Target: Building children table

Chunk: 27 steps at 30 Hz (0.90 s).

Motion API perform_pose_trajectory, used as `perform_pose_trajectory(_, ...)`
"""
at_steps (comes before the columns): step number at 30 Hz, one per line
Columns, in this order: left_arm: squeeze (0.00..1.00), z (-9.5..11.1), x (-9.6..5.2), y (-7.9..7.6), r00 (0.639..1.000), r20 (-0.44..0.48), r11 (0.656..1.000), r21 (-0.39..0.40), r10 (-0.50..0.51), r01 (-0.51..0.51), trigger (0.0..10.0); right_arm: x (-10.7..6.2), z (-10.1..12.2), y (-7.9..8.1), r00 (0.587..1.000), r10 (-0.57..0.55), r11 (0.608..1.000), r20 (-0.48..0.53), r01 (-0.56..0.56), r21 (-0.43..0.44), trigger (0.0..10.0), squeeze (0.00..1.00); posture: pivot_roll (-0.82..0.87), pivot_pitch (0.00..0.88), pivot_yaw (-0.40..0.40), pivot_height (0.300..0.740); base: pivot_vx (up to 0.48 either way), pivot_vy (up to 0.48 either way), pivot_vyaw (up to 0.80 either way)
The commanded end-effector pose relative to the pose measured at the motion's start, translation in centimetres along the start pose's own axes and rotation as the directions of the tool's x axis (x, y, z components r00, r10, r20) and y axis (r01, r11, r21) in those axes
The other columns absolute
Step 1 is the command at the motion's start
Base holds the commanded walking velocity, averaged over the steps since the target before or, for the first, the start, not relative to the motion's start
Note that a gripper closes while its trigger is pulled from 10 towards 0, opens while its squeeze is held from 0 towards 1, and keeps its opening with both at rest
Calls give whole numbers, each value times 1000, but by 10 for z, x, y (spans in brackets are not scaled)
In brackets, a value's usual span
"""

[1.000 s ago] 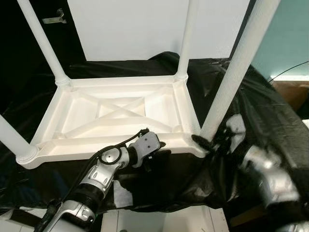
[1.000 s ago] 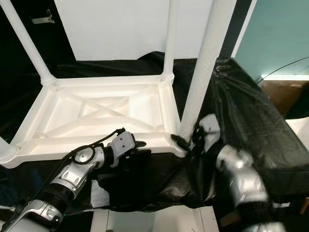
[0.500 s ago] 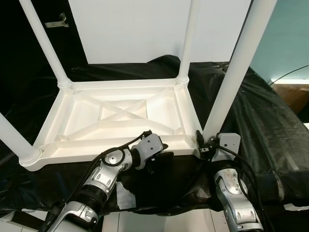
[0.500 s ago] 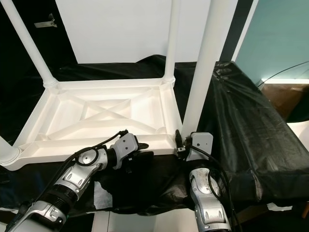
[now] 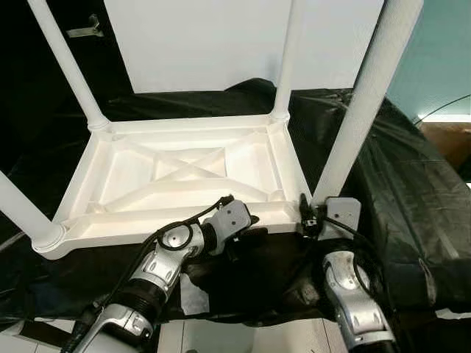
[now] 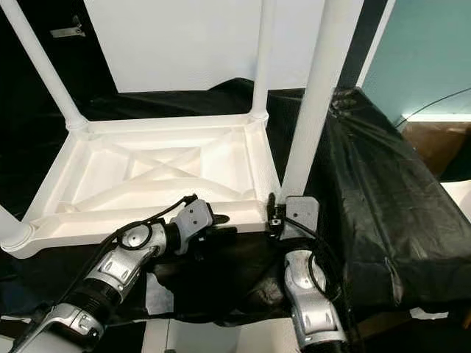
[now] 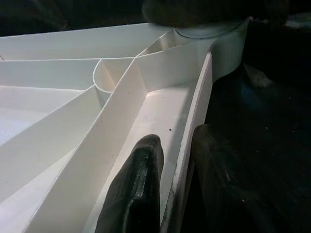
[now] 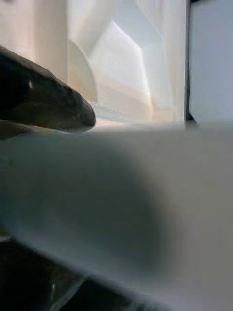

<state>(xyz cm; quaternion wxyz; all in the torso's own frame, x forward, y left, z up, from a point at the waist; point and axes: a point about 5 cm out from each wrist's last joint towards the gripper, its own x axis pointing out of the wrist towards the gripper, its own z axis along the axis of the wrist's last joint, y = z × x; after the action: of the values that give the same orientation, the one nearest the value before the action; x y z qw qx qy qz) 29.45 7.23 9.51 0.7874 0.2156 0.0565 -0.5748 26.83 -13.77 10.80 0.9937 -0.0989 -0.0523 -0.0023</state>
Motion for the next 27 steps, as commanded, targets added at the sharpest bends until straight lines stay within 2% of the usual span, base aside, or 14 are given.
perform_pose_trajectory(1, 0, -24, 0, -17, 993, -94, 996, -57, -76, 70, 10000, -1, -6, 0, 999, 46, 999, -23, -47, -26, 10000, 1000, -1, 22, -19, 740, 0, 0, 0)
perform_pose_trajectory(2, 0, -23, 0, -17, 993, -94, 996, -57, -75, 70, 10000, 0, -5, -2, 998, 55, 998, -19, -55, -28, 10000, 1000, -1, 22, -19, 740, 0, 0, 0)
perform_pose_trajectory(3, 0, -23, 1, -17, 993, -92, 996, -58, -75, 70, 10000, 2, -5, -5, 997, 75, 997, -13, -75, -34, 10000, 0, -6, 22, -21, 740, 0, 0, 0)
perform_pose_trajectory(7, 0, -23, 2, -17, 993, -89, 996, -58, -76, 71, 10000, 9, -3, -13, 993, 115, 993, -1, -115, -36, 10000, 0, -9, 22, -23, 740, 0, 0, 0)
perform_pose_trajectory(11, 0, -23, 2, -17, 993, -88, 996, -58, -76, 71, 10000, 10, -3, -14, 989, 146, 989, -6, -146, -25, 10000, 0, -13, 22, -23, 740, 0, 0, 0)
perform_pose_trajectory(13, 0, -23, 3, -17, 993, -87, 996, -59, -78, 73, 10000, 15, -9, -22, 950, 309, 951, -51, -310, -14, 10000, 0, -19, 19, -24, 740, 0, 0, 0)
perform_pose_trajectory(14, 0, -23, 3, -17, 993, -87, 996, -59, -78, 73, 10000, 15, -9, -22, 950, 309, 951, -51, -310, -14, 10000, 0, -19, 19, -24, 740, 0, 0, 0)
perform_pose_trajectory(16, 0, -23, 4, -17, 993, -88, 996, -59, -79, 74, 10000, 18, -10, -29, 901, 430, 901, -61, -432, -31, 10000, 0, -21, 19, -24, 740, 0, 0, 0)
perform_pose_trajectory(17, 0, -23, 4, -17, 993, -88, 996, -59, -79, 74, 10000, 18, -10, -29, 901, 430, 901, -61, -432, -31, 10000, 0, -21, 19, -24, 740, 0, 0, 0)
perform_pose_trajectory(18, 0, -23, 4, -17, 993, -87, 996, -59, -79, 74, 10000, 19, -8, -30, 872, 486, 873, -52, -488, -29, 10000, 0, -19, 19, -25, 740, 0, 0, 0)
perform_pose_trajectory(20, 0, -22, 4, -16, 993, -86, 996, -58, -77, 73, 10000, 21, -4, -32, 847, 530, 846, -44, -532, -32, 10000, 0, -16, 19, -26, 740, 0, 0, 0)
perform_pose_trajectory(21, 0, -22, 4, -16, 993, -86, 996, -58, -77, 73, 10000, 21, -4, -32, 847, 530, 846, -44, -532, -32, 10000, 0, -16, 19, -26, 740, 0, 0, 0)
perform_pose_trajectory(23, 0, -22, 4, -16, 994, -85, 996, -58, -74, 69, 10000, 27, 4, -36, 799, 600, 798, -32, -601, -34, 10000, 0, -9, 19, -27, 740, 0, 0, 0)
perform_pose_trajectory(27, 0, -23, 3, -16, 994, -88, 996, -60, -70, 64, 10000, 30, 7, -38, 736, 676, 734, -43, -677, -49, 10000, 0, -4, 18, -28, 740, 0, 0, 0)
